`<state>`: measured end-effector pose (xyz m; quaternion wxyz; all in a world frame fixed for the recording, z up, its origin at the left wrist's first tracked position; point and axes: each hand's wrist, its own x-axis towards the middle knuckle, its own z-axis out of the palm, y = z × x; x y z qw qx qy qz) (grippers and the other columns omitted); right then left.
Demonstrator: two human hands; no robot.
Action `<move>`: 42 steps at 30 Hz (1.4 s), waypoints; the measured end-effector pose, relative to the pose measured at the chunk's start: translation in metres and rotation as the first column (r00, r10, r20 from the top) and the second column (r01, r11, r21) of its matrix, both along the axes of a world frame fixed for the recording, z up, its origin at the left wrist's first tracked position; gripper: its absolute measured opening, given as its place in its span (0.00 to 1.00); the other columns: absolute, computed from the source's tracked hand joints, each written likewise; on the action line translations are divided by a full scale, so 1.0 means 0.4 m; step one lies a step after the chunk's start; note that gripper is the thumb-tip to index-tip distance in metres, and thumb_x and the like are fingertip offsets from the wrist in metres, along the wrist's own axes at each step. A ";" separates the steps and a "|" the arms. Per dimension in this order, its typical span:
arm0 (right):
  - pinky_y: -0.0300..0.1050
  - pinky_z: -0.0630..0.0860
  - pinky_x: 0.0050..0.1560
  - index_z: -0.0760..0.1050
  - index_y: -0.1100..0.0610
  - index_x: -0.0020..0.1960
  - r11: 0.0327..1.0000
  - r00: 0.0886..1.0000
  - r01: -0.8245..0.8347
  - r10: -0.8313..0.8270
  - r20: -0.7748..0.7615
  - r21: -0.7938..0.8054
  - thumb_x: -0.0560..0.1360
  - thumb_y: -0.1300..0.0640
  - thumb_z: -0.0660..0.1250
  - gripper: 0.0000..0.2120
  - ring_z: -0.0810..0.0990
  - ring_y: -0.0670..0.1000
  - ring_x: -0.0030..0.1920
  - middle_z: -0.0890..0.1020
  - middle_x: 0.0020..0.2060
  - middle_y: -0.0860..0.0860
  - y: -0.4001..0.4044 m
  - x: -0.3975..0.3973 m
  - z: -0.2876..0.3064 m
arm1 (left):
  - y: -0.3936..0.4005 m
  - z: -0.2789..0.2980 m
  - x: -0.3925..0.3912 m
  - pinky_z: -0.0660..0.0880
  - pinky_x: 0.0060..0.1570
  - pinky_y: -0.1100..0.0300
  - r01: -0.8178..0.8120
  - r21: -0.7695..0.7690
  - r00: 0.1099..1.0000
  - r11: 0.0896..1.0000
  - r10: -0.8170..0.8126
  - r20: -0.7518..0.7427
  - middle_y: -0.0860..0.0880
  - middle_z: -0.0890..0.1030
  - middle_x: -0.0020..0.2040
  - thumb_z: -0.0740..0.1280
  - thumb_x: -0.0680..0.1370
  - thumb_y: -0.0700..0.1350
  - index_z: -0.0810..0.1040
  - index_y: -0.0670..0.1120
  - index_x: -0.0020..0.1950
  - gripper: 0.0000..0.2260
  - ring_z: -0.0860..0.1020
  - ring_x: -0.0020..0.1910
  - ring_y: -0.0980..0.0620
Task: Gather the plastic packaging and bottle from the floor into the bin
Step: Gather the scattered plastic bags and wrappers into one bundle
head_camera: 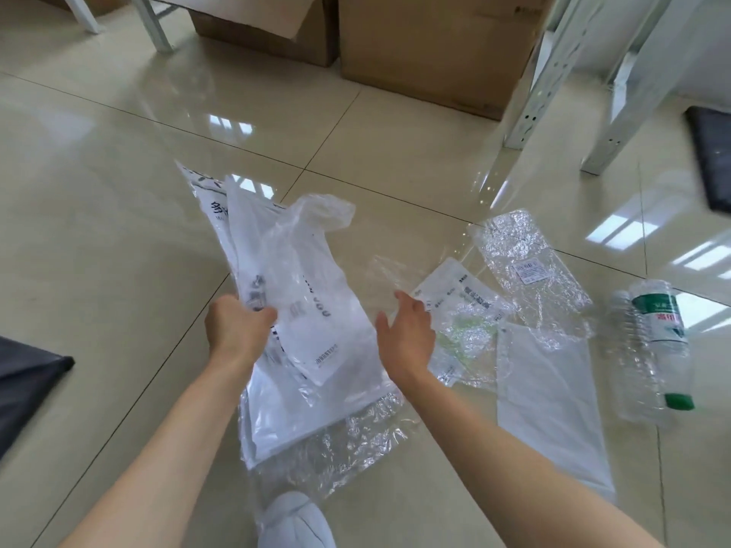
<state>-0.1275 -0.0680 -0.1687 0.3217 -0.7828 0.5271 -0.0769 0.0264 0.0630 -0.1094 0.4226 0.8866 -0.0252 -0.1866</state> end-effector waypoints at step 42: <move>0.36 0.65 0.63 0.49 0.43 0.79 0.805 0.794 -0.544 0.403 0.455 0.237 0.72 0.43 0.72 0.44 0.69 0.44 0.70 0.70 0.72 0.42 0.110 0.106 0.091 | 0.027 0.079 -0.026 0.79 0.32 0.64 0.060 -0.329 0.886 0.942 -0.203 -0.417 0.46 0.84 0.44 0.71 0.76 0.53 0.81 0.41 0.54 0.16 0.84 0.40 0.50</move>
